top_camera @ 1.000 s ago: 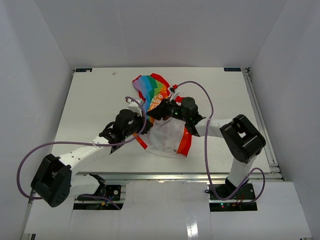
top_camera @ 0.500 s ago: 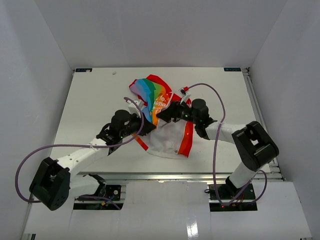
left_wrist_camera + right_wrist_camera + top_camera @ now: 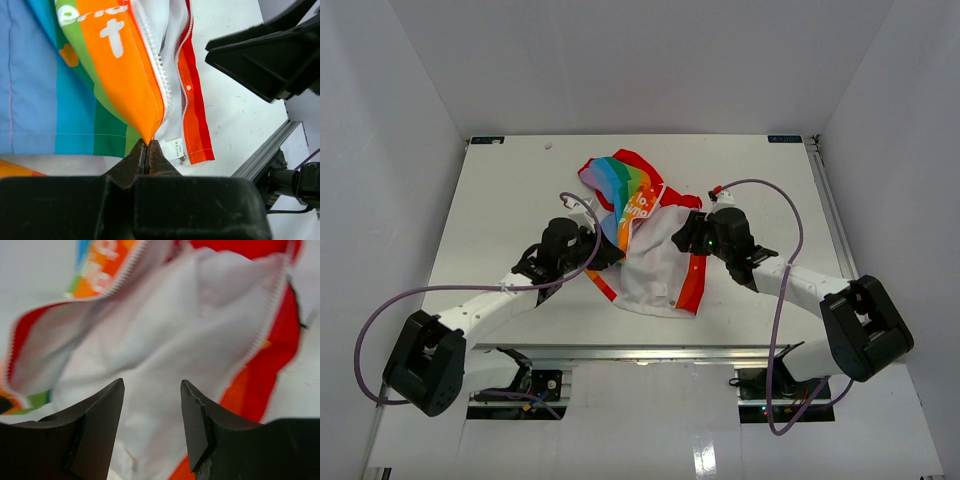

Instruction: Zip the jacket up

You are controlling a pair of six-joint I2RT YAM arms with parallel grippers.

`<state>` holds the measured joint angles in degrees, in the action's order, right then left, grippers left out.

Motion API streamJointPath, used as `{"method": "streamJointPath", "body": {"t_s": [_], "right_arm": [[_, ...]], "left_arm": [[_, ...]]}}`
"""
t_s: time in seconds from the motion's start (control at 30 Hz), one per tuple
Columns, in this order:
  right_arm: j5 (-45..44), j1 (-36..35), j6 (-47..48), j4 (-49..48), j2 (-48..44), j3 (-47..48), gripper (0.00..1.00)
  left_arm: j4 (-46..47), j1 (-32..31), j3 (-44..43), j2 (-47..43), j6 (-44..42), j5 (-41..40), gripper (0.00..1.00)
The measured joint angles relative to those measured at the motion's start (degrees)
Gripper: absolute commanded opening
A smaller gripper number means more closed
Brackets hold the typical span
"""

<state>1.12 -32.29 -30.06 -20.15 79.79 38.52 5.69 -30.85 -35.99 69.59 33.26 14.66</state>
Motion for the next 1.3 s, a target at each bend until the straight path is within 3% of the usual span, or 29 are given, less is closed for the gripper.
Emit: {"method": "streamJointPath", "body": {"t_s": [0.13,0.43,0.67,0.87,1.3], "right_arm": [[-8.9,0.1,-0.3,9.2,0.2,-0.8,0.39],[-17.6,-3.7,-0.7,19.6,0.0,-0.8,0.41],[-19.4,-5.2,-0.9,23.1,1.4,0.0,0.41],[-20.4,-5.4,-0.3,23.0,8.3,3.3,0.33],[-17.1,3.1,10.7,22.7,25.6,23.5,0.35]], "left_arm": [[0.0,0.0,2.5,-1.7,3.0,-1.0,0.00],[1.1,-0.9,3.7,-0.3,4.4,-2.6,0.00],[2.1,-0.9,4.3,-0.9,4.2,-3.0,0.00],[2.1,-1.1,5.5,-4.3,4.0,-4.0,0.00],[1.8,-1.5,7.5,-7.8,5.2,-5.9,0.00]]}}
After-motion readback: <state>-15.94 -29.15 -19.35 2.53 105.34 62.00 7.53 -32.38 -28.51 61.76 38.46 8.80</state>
